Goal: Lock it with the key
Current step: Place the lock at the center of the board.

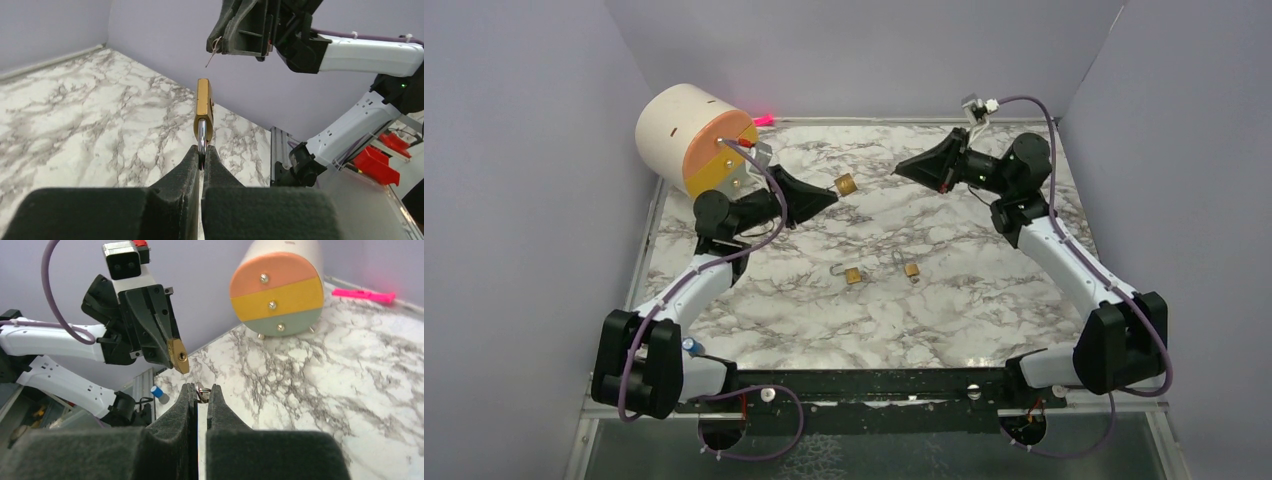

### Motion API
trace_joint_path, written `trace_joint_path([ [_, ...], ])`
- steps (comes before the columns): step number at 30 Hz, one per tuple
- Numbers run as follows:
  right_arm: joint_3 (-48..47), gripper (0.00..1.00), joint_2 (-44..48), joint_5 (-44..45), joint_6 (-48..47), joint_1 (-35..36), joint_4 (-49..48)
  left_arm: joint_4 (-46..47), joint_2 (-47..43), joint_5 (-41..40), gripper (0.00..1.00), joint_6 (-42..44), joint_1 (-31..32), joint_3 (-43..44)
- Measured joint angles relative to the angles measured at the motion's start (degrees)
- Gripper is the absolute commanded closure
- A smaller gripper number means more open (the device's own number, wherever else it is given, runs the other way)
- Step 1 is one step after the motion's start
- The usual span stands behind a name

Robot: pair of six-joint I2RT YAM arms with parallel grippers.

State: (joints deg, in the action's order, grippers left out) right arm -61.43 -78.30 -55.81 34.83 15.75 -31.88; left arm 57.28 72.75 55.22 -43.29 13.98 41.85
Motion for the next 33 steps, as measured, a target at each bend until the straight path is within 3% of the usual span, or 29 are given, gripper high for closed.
trace_joint_path([
  [4,3.9,0.99,0.0,5.9,-2.6,0.2,4.9,-0.7,0.0,-4.5,1.0,-0.4,0.6,-5.4],
  [7,7.0,0.99,-0.1,12.1,-4.9,1.0,9.4,-6.7,-0.3,-11.3,1.0,1.4,3.9,-8.6],
  [13,8.1,0.99,-4.5,23.8,-7.4,4.5,16.0,-21.4,0.5,-26.3,1.0,8.3,11.4,-7.7],
  [21,3.4,0.99,-19.5,32.7,-9.0,9.4,23.7,-33.3,12.7,-41.0,1.0,10.8,12.2,-1.9],
  [33,-4.4,0.99,-29.4,34.3,-9.4,12.3,25.5,-39.8,25.6,-45.1,1.0,11.9,12.7,5.8],
])
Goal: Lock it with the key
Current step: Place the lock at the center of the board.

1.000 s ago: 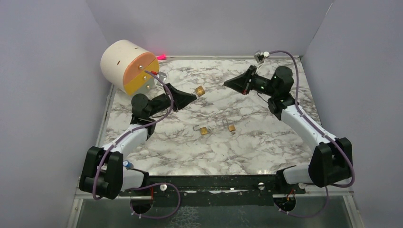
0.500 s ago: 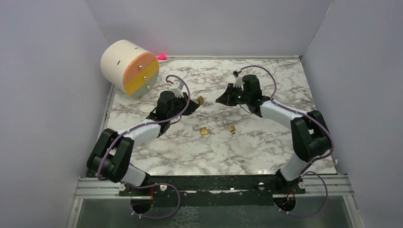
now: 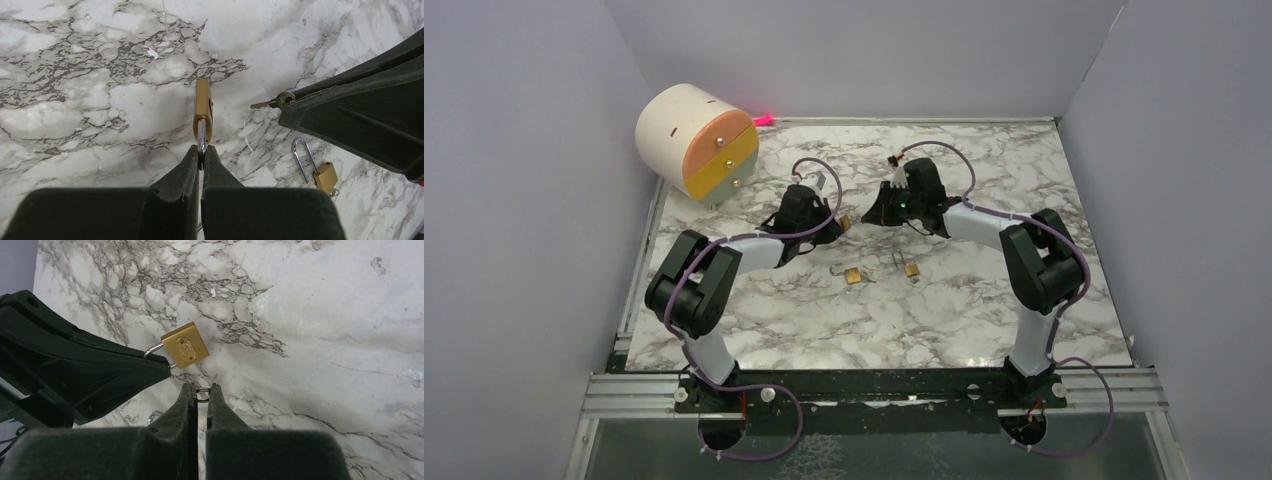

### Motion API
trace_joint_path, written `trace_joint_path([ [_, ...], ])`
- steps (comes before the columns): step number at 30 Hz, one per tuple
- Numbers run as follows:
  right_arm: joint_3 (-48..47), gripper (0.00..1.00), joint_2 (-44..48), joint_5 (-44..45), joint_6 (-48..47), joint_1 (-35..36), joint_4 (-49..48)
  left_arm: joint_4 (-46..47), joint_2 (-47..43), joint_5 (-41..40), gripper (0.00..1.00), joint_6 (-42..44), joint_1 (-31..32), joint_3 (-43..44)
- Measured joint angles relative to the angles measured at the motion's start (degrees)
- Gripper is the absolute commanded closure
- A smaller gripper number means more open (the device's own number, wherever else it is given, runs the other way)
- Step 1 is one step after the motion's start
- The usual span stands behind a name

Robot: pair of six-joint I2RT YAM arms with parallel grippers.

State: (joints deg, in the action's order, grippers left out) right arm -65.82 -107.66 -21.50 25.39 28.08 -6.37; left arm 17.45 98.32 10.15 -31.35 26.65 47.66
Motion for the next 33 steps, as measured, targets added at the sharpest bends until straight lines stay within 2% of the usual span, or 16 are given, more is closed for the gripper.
trace_joint_path([
  [5,-2.5,0.92,-3.8,0.0,0.0,0.3,0.4,-0.1,2.6,0.6,1.0,0.2,0.0,1.7],
  [9,-5.2,0.86,-6.1,0.0,-0.2,0.4,1.5,-0.5,3.6,1.0,0.88,0.2,0.0,2.7],
  [13,-7.0,0.68,-7.4,0.1,-0.9,0.4,2.1,-0.5,4.9,1.3,0.79,0.4,0.0,4.5],
  [16,-7.3,0.56,-7.4,0.4,-1.7,0.4,2.6,-1.0,5.0,1.4,0.65,0.6,0.0,4.9],
  [18,-7.6,0.53,-7.4,0.8,-2.1,0.4,3.0,-1.6,5.0,1.4,0.58,0.9,0.0,5.3],
  [20,-7.9,0.48,-7.4,1.1,-2.7,0.4,3.1,-1.9,5.0,1.5,0.4,1.1,-0.1,5.4],
  [21,-8.1,0.48,-7.4,1.2,-3.0,0.4,3.1,-2.3,5.0,1.7,0.34,1.4,-0.2,5.5],
  [22,-8.1,0.47,-7.4,1.3,-3.1,0.4,3.1,-2.6,5.0,1.9,0.32,1.8,-0.4,5.5],
  [28,-7.4,0.46,-6.1,2.5,-4.1,0.4,3.3,-6.7,2.4,2.3,0.27,3.6,-1.6,5.5],
  [33,0.7,0.44,4.7,4.0,-4.3,0.8,3.1,-10.4,-5.8,2.3,0.22,4.9,-5.0,5.5],
])
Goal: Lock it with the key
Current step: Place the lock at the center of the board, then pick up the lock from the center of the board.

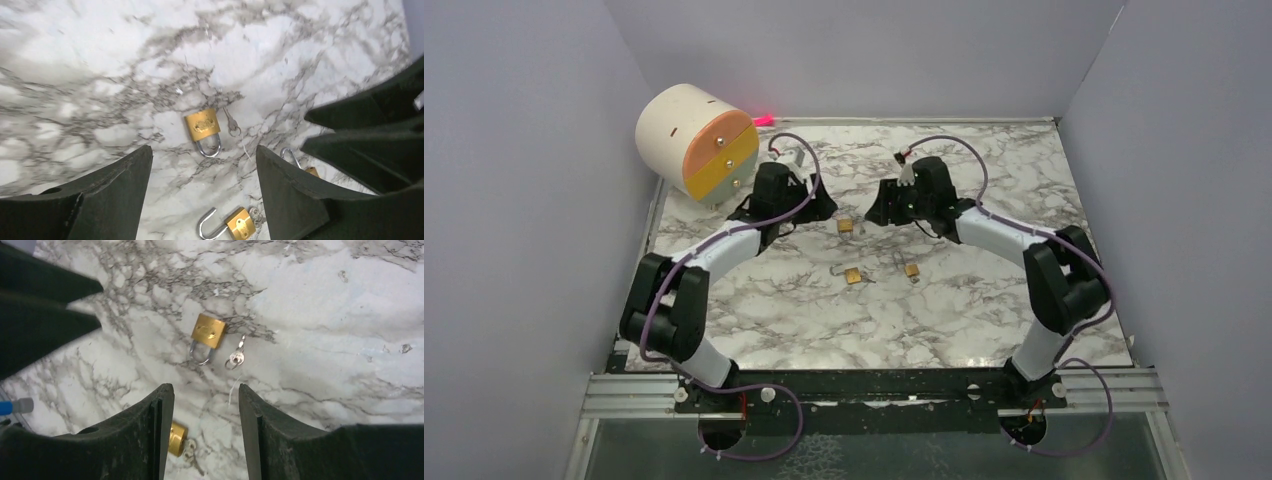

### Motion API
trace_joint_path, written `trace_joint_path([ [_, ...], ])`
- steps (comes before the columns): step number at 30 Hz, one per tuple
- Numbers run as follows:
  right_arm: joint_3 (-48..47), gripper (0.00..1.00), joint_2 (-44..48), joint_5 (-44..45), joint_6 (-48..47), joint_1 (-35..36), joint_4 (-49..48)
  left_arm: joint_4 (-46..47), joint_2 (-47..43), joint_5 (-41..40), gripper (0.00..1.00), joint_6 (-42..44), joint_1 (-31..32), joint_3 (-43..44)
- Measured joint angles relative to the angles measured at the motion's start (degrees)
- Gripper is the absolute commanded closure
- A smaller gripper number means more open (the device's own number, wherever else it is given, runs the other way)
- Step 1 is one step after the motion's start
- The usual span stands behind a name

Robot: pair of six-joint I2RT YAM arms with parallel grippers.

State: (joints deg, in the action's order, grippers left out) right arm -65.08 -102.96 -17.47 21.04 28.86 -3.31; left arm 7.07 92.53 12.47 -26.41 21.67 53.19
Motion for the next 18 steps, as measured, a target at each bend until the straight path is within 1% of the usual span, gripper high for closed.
trace_joint_path([
  [3,3.8,0.42,6.7,2.5,-1.4,2.5,0.2,-1.9,-6.3,0.1,0.13,1.2,-3.6,0.0],
  [4,4.4,0.39,8.1,3.7,-2.1,4.2,0.4,-2.7,-8.0,0.1,0.1,1.6,-4.7,0.0],
  [6,4.7,0.38,9.4,6.1,-3.9,9.0,1.2,-4.7,-10.7,0.1,0.07,2.8,-6.5,0.1],
  [11,4.7,0.38,7.4,12.2,-7.6,20.3,5.6,-11.2,-14.6,0.2,0.04,7.1,-7.9,1.3],
  [14,4.7,0.38,4.7,16.5,-8.7,22.6,8.5,-13.7,-15.7,0.4,0.03,8.9,-8.7,1.4],
  [18,4.1,0.39,1.7,22.0,-9.6,22.9,12.5,-15.5,-16.7,0.9,0.03,10.3,-10.5,1.4],
])
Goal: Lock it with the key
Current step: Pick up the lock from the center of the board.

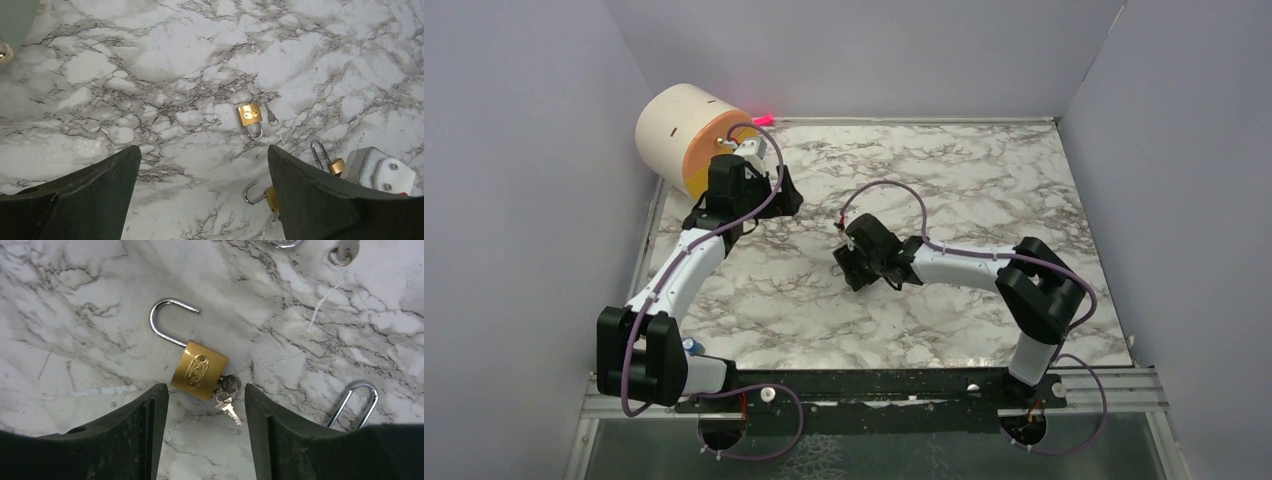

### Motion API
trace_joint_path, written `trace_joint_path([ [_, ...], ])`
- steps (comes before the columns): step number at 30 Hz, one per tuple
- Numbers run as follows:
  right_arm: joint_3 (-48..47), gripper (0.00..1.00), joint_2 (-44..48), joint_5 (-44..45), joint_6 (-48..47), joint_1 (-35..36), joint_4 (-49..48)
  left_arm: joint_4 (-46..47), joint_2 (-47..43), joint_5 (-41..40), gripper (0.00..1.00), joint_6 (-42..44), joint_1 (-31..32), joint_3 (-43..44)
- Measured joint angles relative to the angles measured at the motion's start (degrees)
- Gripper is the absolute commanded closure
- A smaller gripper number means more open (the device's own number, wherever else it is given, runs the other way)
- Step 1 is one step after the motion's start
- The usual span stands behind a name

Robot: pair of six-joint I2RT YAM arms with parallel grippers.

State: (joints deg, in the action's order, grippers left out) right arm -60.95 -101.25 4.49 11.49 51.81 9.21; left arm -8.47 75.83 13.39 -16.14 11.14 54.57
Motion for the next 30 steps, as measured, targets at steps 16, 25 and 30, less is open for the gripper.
trace_joint_path([
  [16,-8.1,0.44,-6.4,3.8,-1.1,0.3,2.5,-0.7,-1.8,2.5,0.03,1.6,-2.4,-1.1],
  [25,-8.2,0.48,-8.5,3.7,-1.0,1.4,4.1,-0.6,-3.6,2.4,0.01,1.6,-3.6,-2.1],
  [30,-8.5,0.58,-8.7,3.7,-1.0,1.7,4.2,-0.6,-3.7,-0.1,0.01,0.0,-3.7,-2.2],
])
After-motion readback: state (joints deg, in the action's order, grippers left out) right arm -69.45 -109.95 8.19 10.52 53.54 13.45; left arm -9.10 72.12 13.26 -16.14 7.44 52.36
